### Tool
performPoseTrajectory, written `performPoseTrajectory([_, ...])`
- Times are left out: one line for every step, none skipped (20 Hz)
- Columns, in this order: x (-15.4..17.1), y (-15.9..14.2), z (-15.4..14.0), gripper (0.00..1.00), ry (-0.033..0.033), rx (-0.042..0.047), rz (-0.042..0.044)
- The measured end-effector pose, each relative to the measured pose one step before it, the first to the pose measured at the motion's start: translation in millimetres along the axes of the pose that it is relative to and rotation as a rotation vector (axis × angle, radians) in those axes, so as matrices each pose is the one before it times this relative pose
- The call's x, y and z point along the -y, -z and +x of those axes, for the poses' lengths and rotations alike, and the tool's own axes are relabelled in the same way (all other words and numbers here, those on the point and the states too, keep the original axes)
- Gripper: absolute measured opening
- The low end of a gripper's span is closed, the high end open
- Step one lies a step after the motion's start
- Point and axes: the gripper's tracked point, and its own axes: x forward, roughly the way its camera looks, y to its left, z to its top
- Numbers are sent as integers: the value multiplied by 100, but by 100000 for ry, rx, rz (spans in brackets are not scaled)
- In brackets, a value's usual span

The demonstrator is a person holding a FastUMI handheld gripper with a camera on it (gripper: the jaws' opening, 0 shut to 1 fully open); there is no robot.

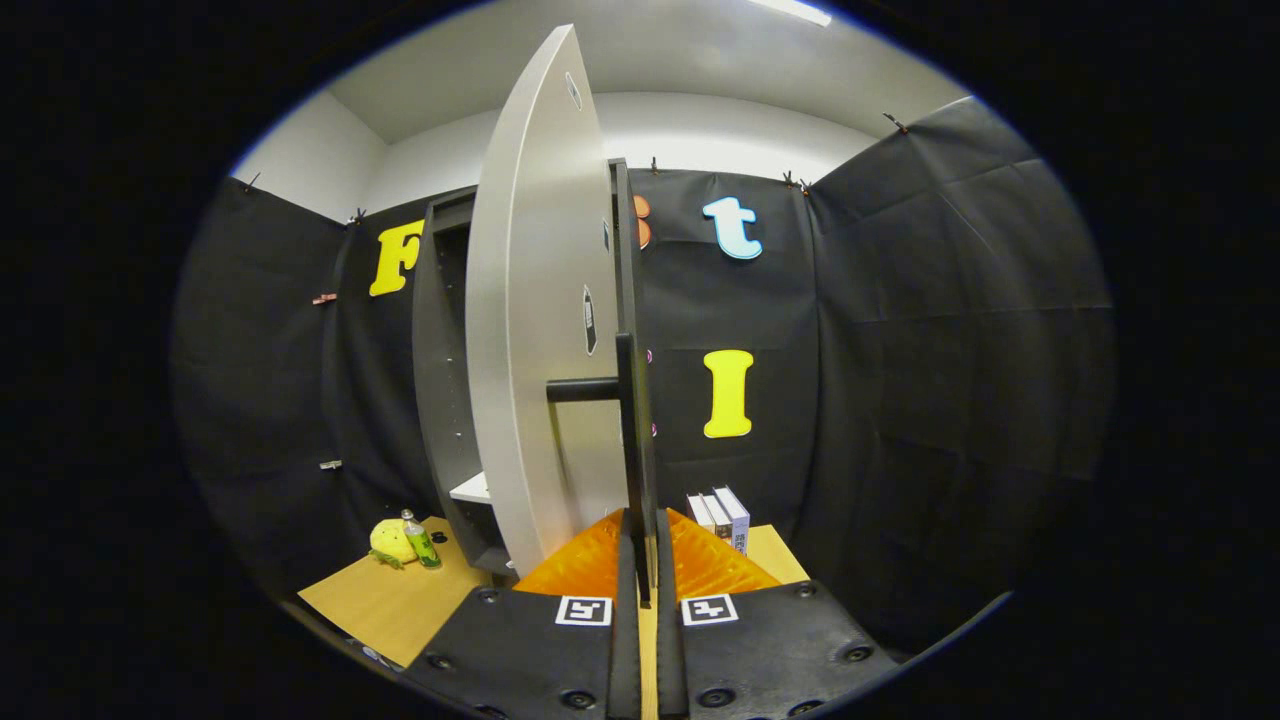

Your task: Open the shoe cabinet door, grab the shoes and put them into the shoe cabinet, then close the shoe cabinet door.

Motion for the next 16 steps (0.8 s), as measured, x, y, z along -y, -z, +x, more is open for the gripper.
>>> performPoseTrajectory([-34, 54, -457, 11, 434, 531, 48])
performPoseTrajectory([160, -77, -329, 10, 1076, 346, -160])
performPoseTrajectory([7, 163, -678, 11, 1434, -323, -946])
performPoseTrajectory([-138, 470, -943, 10, 1308, -378, -1261])
performPoseTrajectory([-414, 412, -819, 10, -124, -466, -522])
performPoseTrajectory([-748, 422, -954, 10, -1237, -344, 261])
performPoseTrajectory([-1048, 566, -805, 10, -1624, -1373, 535])
performPoseTrajectory([-938, 713, -783, 13, -1215, -930, 490])
performPoseTrajectory([-1090, 637, -655, 20, -2565, -872, 1167])
performPoseTrajectory([-1091, 308, -309, 27, -1924, 149, 1210])
performPoseTrajectory([-800, 308, -336, 34, -689, 959, 1007])
performPoseTrajectory([-797, 192, 51, 41, -962, 1033, 1070])
performPoseTrajectory([-950, 494, 407, 43, -1170, -68, 1173])
performPoseTrajectory([-972, 1119, 376, 46, -1000, -648, 865])
performPoseTrajectory([-962, 1420, 823, 46, -419, -2165, 662])
performPoseTrajectory([-1098, 1637, 801, 46, -486, -2615, 411])
